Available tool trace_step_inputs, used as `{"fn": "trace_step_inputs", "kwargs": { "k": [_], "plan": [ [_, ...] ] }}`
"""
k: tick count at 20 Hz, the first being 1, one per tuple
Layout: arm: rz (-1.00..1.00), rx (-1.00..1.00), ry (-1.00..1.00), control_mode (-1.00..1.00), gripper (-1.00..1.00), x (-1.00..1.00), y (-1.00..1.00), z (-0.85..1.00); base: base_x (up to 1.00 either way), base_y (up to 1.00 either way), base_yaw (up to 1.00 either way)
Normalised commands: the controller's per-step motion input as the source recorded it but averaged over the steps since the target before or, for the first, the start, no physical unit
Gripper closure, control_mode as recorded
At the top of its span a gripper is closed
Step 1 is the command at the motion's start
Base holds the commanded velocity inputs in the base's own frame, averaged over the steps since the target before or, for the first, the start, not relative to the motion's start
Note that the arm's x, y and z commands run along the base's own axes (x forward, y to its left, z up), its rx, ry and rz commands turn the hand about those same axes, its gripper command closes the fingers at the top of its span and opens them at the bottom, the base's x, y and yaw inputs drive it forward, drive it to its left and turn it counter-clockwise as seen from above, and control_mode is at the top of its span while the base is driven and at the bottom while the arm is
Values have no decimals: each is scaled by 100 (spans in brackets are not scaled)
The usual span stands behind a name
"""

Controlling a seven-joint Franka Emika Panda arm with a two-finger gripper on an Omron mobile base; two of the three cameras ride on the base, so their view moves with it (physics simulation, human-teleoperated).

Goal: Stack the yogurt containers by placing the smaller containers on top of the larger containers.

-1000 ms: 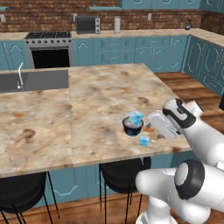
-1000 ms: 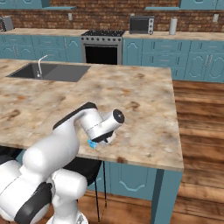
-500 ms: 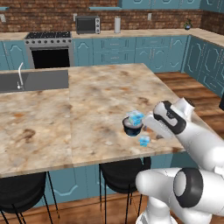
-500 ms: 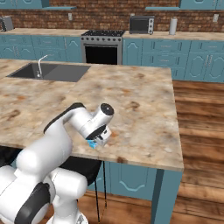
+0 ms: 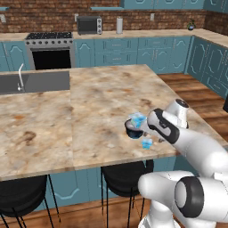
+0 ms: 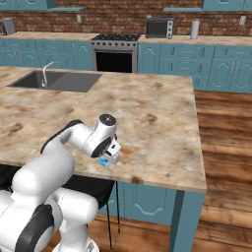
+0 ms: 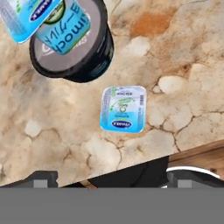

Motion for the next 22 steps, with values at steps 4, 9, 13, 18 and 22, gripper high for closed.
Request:
{"fn": "trace_step_inputs", "kwargs": {
  "k": [4,9,13,18,22],
  "plan": [
    [0,-7,0,-100,-100,0,0,-18,0,0,0],
    [0,-8,0,-100,-100,0,0,-18,0,0,0],
    [0,-9,1,-100,-100,5,0,-14,0,0,0],
    [0,-7,1,-100,-100,10,0,-9,0,0,0],
    [0,-6,2,-100,-100,13,0,-4,0,0,0]
  ]
}}
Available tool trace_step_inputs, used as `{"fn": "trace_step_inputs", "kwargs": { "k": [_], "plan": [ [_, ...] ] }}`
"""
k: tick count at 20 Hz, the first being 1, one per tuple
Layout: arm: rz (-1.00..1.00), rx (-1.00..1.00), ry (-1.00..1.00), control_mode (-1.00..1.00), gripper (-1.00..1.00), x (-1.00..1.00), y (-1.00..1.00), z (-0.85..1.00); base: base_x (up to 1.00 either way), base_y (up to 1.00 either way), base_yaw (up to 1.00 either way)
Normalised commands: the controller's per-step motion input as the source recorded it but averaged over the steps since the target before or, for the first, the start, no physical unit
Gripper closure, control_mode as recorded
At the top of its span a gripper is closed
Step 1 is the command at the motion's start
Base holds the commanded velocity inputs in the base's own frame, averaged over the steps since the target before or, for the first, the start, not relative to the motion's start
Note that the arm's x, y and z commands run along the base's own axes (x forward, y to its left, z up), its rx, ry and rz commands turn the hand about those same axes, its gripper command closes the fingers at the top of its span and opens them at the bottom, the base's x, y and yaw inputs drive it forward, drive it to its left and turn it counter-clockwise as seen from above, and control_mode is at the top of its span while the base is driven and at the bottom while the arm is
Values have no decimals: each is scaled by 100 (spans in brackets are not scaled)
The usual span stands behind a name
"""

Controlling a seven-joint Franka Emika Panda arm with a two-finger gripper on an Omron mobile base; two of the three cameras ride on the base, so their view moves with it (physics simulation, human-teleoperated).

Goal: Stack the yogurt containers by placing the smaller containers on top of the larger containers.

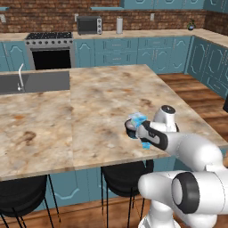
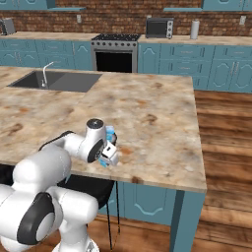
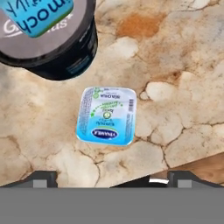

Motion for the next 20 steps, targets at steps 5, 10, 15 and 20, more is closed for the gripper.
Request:
{"fn": "trace_step_inputs", "kwargs": {
  "k": [5,10,15,20],
  "plan": [
    [0,-5,4,-100,-100,11,0,-1,0,0,0],
    [0,-4,6,-100,-100,7,0,0,0,0,0],
    [0,0,0,-100,-100,2,0,-9,0,0,0],
    [0,0,0,-100,-100,0,0,-11,0,0,0]
  ]
}}
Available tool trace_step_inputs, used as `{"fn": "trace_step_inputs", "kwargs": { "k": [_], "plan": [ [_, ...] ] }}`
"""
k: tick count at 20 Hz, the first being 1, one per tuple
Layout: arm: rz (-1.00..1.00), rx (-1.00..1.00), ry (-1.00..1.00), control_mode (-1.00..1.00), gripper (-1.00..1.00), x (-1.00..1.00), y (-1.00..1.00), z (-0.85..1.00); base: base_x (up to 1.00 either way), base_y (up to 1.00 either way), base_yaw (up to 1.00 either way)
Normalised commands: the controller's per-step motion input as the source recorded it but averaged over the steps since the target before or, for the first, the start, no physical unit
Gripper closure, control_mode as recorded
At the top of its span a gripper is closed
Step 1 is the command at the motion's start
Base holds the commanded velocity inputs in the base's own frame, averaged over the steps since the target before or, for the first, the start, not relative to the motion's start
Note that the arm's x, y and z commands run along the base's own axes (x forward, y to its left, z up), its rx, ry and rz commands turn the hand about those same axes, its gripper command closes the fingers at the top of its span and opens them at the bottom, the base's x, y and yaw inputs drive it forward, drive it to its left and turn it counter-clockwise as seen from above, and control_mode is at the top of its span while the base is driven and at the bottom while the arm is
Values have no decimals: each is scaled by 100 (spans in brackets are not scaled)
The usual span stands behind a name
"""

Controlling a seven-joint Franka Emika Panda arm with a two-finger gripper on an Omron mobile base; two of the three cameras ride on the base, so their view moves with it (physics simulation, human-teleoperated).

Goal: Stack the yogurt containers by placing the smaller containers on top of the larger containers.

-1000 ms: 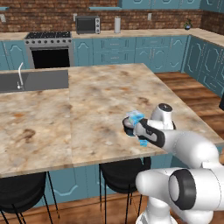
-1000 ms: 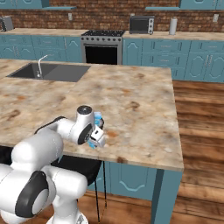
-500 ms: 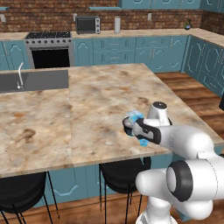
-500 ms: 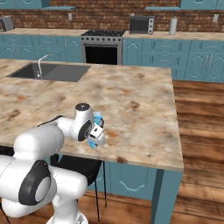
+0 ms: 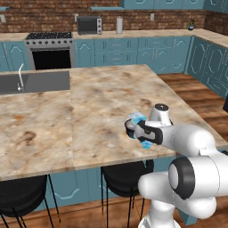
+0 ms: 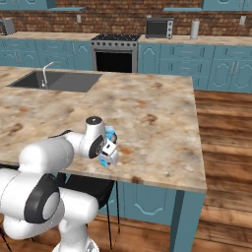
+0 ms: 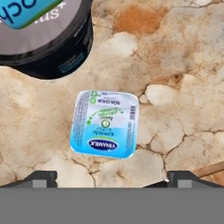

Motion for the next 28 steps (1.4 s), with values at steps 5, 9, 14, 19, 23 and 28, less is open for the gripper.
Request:
{"fn": "trace_step_inputs", "kwargs": {
  "k": [5,9,14,19,23,28],
  "plan": [
    [0,0,-6,-100,-100,5,0,-1,0,0,0],
    [0,0,-4,-100,-100,7,0,0,0,0,0],
    [0,0,0,-100,-100,6,0,0,0,0,0],
    [0,0,0,-100,-100,12,0,0,0,0,0],
    [0,0,0,-100,-100,8,-1,0,0,0,0],
    [0,0,0,-100,-100,2,-2,-2,0,0,0]
  ]
}}
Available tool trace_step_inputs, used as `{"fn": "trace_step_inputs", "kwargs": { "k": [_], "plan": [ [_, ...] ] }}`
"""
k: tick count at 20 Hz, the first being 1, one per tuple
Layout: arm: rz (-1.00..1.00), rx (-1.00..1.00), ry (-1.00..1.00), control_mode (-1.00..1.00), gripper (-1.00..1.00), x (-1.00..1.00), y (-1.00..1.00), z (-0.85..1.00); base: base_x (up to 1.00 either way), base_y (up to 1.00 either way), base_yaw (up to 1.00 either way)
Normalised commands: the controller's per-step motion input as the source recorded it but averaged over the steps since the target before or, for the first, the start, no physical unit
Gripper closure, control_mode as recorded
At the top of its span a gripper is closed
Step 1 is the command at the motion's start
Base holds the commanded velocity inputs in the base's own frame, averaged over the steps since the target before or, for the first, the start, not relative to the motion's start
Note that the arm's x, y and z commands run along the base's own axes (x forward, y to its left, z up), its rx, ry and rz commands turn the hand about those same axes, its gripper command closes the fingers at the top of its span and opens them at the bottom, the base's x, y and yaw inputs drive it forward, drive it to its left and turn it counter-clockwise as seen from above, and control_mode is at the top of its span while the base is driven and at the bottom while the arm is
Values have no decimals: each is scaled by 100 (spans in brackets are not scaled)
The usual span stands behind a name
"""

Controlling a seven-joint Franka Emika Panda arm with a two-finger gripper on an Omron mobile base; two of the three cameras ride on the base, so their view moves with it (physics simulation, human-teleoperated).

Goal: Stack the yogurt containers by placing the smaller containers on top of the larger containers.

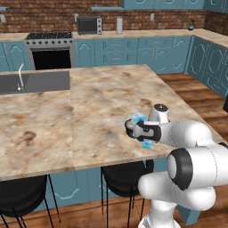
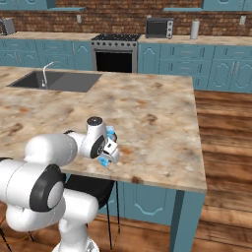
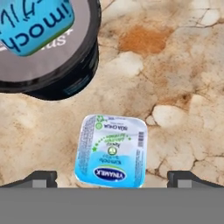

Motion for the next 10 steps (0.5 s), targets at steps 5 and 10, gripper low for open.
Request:
{"fn": "trace_step_inputs", "kwargs": {
  "k": [5,10],
  "plan": [
    [0,0,0,-100,-100,1,-1,-12,0,0,0],
    [0,0,0,-100,-100,7,-1,-12,0,0,0]
  ]
}}
